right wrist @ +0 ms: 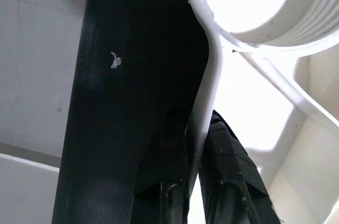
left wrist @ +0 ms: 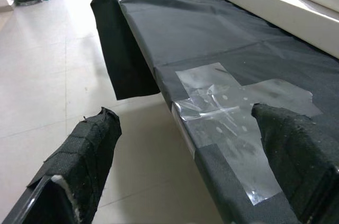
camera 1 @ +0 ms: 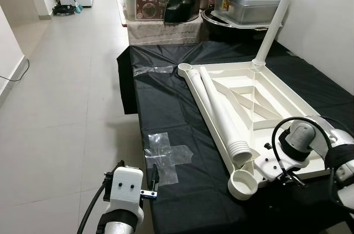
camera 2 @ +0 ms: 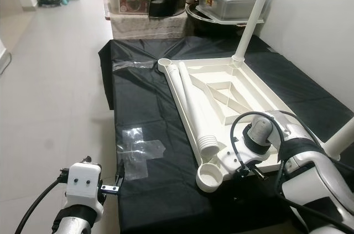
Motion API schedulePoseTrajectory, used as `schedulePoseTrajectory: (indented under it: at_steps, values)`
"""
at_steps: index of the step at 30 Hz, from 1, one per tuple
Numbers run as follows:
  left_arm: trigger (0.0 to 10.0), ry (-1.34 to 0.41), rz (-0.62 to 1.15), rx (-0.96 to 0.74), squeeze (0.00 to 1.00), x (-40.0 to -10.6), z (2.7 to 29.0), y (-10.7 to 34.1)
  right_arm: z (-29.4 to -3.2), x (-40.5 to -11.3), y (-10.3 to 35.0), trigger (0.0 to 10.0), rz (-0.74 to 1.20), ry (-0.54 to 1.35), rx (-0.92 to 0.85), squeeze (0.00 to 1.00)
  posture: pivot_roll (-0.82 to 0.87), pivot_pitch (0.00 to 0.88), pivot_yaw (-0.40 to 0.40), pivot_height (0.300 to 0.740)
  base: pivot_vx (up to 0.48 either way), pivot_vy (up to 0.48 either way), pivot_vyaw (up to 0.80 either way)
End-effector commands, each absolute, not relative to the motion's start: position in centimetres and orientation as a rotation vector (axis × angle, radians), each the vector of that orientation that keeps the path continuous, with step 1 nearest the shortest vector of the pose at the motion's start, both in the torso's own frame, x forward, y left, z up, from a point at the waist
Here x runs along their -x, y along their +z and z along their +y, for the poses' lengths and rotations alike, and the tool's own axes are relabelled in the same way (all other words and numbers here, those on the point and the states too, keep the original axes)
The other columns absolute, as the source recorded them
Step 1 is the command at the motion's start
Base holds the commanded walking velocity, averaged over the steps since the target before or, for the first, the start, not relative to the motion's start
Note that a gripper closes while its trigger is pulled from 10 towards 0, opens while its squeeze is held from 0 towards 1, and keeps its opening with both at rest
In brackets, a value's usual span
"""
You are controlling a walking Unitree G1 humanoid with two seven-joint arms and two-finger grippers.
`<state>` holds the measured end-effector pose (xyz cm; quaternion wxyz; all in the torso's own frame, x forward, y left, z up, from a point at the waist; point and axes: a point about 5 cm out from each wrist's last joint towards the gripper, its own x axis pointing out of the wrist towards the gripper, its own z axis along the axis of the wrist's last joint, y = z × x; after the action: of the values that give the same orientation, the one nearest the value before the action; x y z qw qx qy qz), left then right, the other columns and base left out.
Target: Building children table
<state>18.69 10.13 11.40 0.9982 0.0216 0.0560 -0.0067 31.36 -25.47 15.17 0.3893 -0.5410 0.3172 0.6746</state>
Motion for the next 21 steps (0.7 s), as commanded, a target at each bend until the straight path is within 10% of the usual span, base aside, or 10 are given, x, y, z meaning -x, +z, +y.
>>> schedulePoseTrajectory:
  at_steps: [1,10,11,13,14,15,17,21]
  values:
    - [10.0,-0.025,0.124,-0.020,0.00,-18.8,9.5,11.2,-25.1,-29.4,12.8,0.0,0.913,1.974,1.417,0.00,0.02,0.054,-0.066,0.740,0.000,0.000,0.00]
    - [10.0,-0.028,0.124,-0.024,0.00,-18.8,9.6,11.2,-23.5,-29.2,12.2,0.0,0.777,2.012,1.399,0.00,0.02,0.051,-0.064,0.740,0.000,0.000,0.00]
    - [10.0,-0.029,0.123,-0.025,0.00,-18.8,9.6,11.1,-22.7,-29.5,12.3,1.8,0.737,1.998,1.379,0.00,0.03,0.044,-0.060,0.740,0.000,0.000,0.00]
    - [10.0,-0.029,0.123,-0.025,0.00,-18.8,9.6,11.1,-22.7,-29.5,12.3,1.8,0.737,1.998,1.379,0.00,0.03,0.044,-0.060,0.740,0.000,0.000,0.00]
    - [10.0,-0.029,0.122,-0.026,0.00,-18.8,9.6,11.1,-22.3,-29.8,12.4,10.0,0.715,1.984,1.365,0.00,0.03,0.044,-0.060,0.740,0.000,0.000,0.00]
    - [10.0,-0.029,0.122,-0.026,0.00,-18.8,9.6,11.1,-22.3,-29.8,12.4,10.0,0.715,1.984,1.365,0.00,0.03,0.044,-0.060,0.740,0.000,0.000,0.00]
    - [10.0,-0.029,0.122,-0.029,0.00,-18.8,9.6,11.1,-21.4,-30.3,12.7,10.0,0.667,1.948,1.306,1.00,0.03,0.036,-0.063,0.740,0.000,0.000,0.00]
    - [10.0,-0.031,0.122,-0.030,0.00,-18.8,9.6,11.1,-20.9,-30.8,13.2,10.0,0.629,1.911,1.249,1.00,0.03,0.036,-0.063,0.740,0.000,0.000,0.00]
